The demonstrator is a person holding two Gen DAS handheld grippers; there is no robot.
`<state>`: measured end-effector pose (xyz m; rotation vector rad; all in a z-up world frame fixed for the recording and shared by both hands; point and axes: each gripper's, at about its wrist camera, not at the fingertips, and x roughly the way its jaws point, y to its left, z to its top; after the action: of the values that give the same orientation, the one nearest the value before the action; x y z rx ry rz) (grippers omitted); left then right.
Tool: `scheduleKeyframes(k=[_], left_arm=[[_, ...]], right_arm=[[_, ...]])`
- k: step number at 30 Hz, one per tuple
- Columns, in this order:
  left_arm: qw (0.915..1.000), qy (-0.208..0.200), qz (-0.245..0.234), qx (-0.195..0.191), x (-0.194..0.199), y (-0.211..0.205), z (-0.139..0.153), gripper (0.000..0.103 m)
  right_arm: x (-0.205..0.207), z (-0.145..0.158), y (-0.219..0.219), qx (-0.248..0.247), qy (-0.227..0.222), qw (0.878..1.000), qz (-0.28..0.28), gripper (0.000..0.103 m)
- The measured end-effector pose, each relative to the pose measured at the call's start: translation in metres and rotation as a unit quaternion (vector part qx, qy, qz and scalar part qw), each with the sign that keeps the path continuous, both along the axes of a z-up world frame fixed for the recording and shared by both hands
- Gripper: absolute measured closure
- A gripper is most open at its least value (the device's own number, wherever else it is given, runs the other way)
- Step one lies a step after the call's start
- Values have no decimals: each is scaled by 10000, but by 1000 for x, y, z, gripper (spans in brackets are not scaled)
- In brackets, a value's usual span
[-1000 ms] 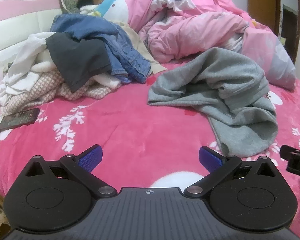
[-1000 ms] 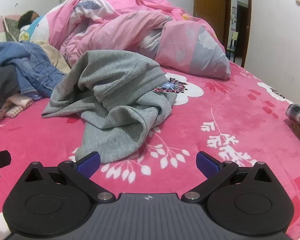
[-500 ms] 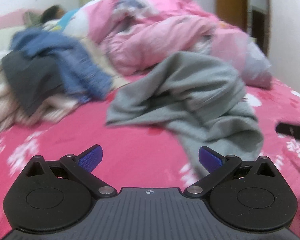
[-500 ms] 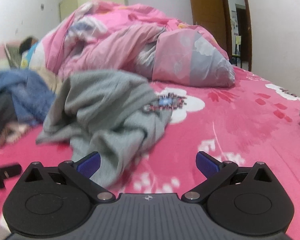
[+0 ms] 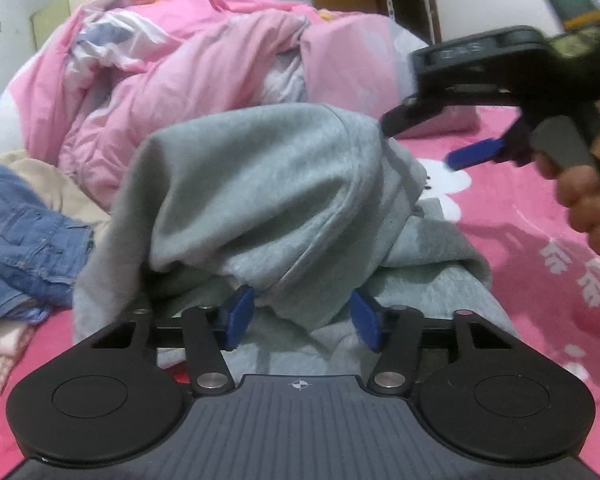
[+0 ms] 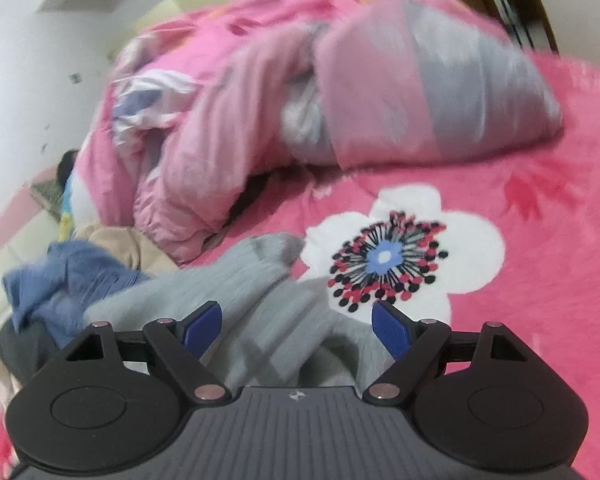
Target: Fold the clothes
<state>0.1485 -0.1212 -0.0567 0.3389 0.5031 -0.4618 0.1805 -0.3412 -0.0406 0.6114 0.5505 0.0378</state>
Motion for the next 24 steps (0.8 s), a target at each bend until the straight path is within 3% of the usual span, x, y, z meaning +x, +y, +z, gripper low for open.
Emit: scheduleKeyframes(k=[1, 4, 6, 7, 8, 9, 15, 18, 20, 21, 22, 23, 24], left_arm=[[10000, -72, 16, 32, 1, -1, -2, 60], [9999, -128, 64, 25, 4, 2, -3, 67], [9999, -91, 35, -98, 3, 8, -2, 66], [9999, -86, 13, -126, 3, 8, -1, 65], [9998, -81, -16, -155, 2, 8, -1, 62], [9998, -76, -65, -185, 0, 8, -1, 55], [9997, -209, -38, -105, -4, -9, -5, 36], [9995, -276, 154, -57, 4, -16, -6, 36], [9991, -299, 300, -84, 10, -15, -7, 43], [9988, -297, 374, -132, 13, -13, -6, 52], [9985, -267, 425, -239, 15, -9, -4, 55], [9981, -219, 437, -379, 18, -4, -2, 56], [9975, -201, 456, -500, 20, 1, -1, 61]], right_arm=[[11, -7, -5, 161, 105, 9998, 70, 20], [29, -19, -11, 613, 205, 9974, 332, 41], [27, -17, -11, 852, 98, 9955, 403, 74], [24, -13, -10, 904, 6, 9949, 452, 76], [20, -9, -9, 991, -95, 9936, 532, 92], [16, -5, -6, 1187, -223, 9902, 703, 102], [2, 39, 32, 1358, -787, 9754, 1551, 103], [-5, 59, 38, 1036, -987, 9815, 1274, 103], [-9, 65, 31, 884, -1007, 9869, 901, 101], [-8, 60, 22, 811, -884, 9905, 677, 93], [-7, 55, 14, 737, -760, 9933, 453, 83], [-6, 49, 5, 686, -606, 9955, 247, 55], [0, 37, -4, 713, -382, 9967, 121, 35]])
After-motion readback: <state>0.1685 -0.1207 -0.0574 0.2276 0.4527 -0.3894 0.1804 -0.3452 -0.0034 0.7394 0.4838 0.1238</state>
